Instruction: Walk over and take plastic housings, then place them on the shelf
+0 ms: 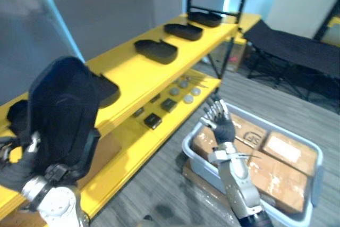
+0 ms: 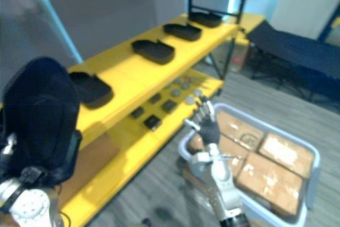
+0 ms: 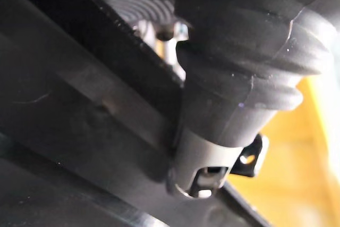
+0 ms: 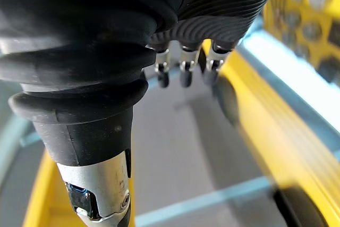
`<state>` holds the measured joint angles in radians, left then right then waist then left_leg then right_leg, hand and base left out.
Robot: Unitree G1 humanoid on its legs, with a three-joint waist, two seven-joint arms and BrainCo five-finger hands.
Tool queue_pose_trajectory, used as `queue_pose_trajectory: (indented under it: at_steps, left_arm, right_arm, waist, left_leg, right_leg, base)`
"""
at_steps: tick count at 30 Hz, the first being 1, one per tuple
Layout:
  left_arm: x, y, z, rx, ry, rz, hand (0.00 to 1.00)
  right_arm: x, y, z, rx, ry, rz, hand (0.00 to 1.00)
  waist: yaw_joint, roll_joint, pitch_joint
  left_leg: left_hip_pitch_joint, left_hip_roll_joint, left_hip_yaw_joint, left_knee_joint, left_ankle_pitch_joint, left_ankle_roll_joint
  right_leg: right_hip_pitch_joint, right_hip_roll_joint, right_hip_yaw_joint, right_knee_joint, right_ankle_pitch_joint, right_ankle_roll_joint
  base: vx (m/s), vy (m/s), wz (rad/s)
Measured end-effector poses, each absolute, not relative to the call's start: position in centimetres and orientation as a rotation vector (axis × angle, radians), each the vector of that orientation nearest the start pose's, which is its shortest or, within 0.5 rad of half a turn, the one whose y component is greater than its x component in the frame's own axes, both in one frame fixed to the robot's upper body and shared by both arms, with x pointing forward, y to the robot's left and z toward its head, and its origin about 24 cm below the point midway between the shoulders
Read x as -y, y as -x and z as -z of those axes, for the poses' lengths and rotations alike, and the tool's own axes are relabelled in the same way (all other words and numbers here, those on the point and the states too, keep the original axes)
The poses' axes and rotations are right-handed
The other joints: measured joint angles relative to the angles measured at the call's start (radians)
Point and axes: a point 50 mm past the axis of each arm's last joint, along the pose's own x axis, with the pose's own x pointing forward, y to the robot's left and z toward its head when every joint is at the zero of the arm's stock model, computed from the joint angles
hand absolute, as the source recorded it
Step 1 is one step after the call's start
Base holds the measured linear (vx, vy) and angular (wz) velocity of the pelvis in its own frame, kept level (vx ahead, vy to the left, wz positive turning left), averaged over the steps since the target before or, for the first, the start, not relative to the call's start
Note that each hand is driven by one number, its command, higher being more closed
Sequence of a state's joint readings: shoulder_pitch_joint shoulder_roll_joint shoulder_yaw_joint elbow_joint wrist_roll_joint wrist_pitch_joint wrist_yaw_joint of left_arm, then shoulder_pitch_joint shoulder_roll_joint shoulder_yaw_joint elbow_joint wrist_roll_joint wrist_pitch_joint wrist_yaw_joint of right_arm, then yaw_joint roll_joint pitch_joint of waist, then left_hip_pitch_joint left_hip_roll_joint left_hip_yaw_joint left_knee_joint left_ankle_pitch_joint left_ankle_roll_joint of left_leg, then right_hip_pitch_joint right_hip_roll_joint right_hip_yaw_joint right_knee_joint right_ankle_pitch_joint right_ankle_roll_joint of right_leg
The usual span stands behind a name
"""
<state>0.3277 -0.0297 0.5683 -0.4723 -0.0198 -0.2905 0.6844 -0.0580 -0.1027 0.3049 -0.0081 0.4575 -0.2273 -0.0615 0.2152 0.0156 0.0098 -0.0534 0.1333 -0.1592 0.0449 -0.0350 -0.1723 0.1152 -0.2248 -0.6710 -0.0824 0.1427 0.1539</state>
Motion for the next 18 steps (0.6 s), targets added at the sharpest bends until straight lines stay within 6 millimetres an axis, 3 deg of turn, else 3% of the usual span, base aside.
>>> queue_pose_trajectory:
  at_steps: [3, 7, 9, 11, 14, 18]
  left_arm:
    - [-30.3, -8.7, -11.0, 0.485, -0.149, -1.400, 1.00]
    - [-30.4, -7.8, -11.0, 0.496, -0.151, -1.423, 1.00]
    - [-30.3, -7.7, -11.8, 0.552, -0.141, -1.377, 1.00]
    - [-30.0, -7.5, -12.6, 0.617, -0.130, -1.336, 1.00]
    - [-30.0, -7.4, -12.7, 0.646, -0.102, -1.332, 1.00]
    - [-29.7, -7.8, -13.1, 0.663, -0.101, -1.285, 1.00]
  right_arm:
    - [7.8, -26.1, -6.9, 0.170, -0.352, -0.367, 0.00]
    - [6.7, -26.1, -6.7, 0.146, -0.342, -0.428, 0.00]
    - [6.8, -26.1, -6.6, 0.150, -0.314, -0.412, 0.00]
    - [7.4, -25.9, -6.1, 0.134, -0.289, -0.368, 0.00]
    - [7.8, -25.9, -6.1, 0.136, -0.302, -0.342, 0.00]
    - [9.1, -26.4, -6.3, 0.159, -0.314, -0.290, 0.00]
  waist:
    - [0.052, -0.005, -0.002]
    - [0.076, -0.008, 0.006]
    - [0.069, -0.028, 0.009]
    - [0.099, -0.048, 0.019]
    - [0.102, -0.046, 0.042]
    - [0.099, -0.054, 0.079]
  left_leg:
    - [0.001, -0.008, -0.030, 0.010, -0.004, 0.005]
    - [-0.019, -0.034, -0.112, 0.031, -0.013, 0.018]
    - [-0.054, -0.037, -0.107, 0.036, 0.009, 0.037]
    - [-0.061, -0.056, -0.130, 0.025, 0.032, 0.018]
    - [-0.069, -0.081, -0.152, 0.032, 0.043, 0.018]
    - [-0.067, -0.094, -0.152, 0.024, 0.045, 0.021]
  right_leg:
    - [0.029, -0.001, -0.033, 0.000, -0.009, 0.006]
    - [0.099, -0.004, -0.137, 0.000, -0.044, 0.021]
    - [0.141, -0.003, -0.232, 0.000, -0.057, 0.036]
    - [0.169, -0.011, -0.275, 0.007, -0.066, 0.044]
    - [0.167, -0.062, -0.285, 0.108, -0.112, 0.038]
    - [0.162, -0.088, -0.279, 0.145, -0.130, 0.029]
  base:
    - [-0.01, 0.008, 0.26]
    - [-0.02, -0.032, 0.79]
    - [-0.01, -0.043, 1.29]
    - [0.04, 0.056, 0.91]
    - [0.07, 0.100, 0.39]
    - [-0.02, 0.015, 0.07]
